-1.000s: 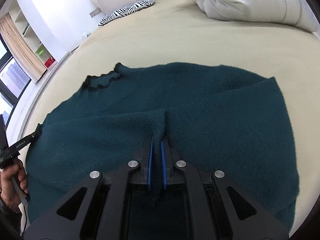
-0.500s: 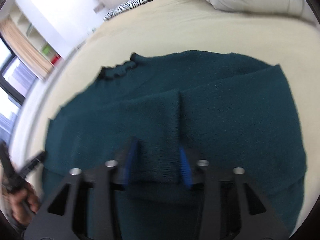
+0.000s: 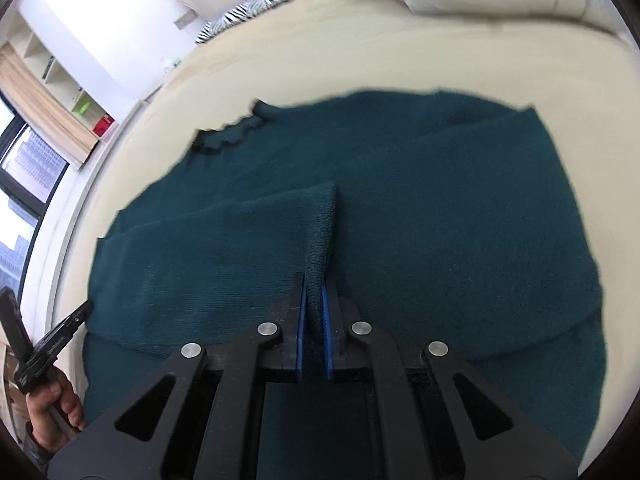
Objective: Fold small clothes
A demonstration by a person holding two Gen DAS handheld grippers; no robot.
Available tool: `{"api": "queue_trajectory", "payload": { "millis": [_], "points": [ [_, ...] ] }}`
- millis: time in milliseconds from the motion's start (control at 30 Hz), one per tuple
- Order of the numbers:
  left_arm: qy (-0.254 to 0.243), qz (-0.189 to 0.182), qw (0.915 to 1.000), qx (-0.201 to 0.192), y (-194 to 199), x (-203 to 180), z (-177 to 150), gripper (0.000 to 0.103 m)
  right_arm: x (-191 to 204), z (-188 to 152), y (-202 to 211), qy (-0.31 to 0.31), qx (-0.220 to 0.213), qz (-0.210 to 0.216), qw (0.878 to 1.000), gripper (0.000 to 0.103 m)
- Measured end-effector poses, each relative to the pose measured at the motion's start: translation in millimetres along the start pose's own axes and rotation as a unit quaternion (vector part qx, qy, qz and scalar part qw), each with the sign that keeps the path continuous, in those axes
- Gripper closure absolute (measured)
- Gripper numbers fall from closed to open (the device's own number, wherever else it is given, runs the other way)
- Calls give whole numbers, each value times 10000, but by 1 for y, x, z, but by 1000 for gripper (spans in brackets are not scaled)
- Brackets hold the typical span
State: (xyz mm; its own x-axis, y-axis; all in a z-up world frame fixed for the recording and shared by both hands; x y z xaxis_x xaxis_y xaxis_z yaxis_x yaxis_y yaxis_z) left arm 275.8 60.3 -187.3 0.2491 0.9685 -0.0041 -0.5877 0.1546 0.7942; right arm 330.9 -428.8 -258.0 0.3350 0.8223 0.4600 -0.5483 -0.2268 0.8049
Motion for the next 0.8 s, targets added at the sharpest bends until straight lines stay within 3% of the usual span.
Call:
{"api": "queue_trajectory", "payload": {
  "millis": [433, 533, 633, 700, 800],
  "points": [
    [-30, 53, 10000, -1, -4, 2, -2, 93, 11, -1, 3, 298, -112, -204, 9993, 97],
    [-8, 61, 10000, -58, -3, 1, -2, 92, 0, -4, -2, 80, -94, 53, 9999, 97],
    [216, -92, 9995, -191, 3, 7, -1, 83, -6, -6, 2, -115, -105, 382, 9991, 95],
    [457, -43, 9985, -302, 16, 16, -3, 68, -8, -7, 9, -271, -32, 420, 9987, 92],
    [559, 198, 9975, -373, 40, 25, -13, 68, -15, -8, 30, -346, -243, 148, 9990, 78]
  ]
}}
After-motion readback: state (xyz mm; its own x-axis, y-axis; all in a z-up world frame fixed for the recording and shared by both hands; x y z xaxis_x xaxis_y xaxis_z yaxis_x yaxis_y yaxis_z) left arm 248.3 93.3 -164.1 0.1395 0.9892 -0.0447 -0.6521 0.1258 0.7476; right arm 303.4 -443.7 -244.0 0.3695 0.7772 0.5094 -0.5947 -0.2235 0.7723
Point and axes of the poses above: each gripper's, at about its wrist camera, not at the fingertips, and y roughly against the way its jaws point, x to its left, z to its top, the point moved 8 cm from there along -y, roughly the way its jaws point, and after that the axes turned 11 degrees about -y, right-handed, at the moved point
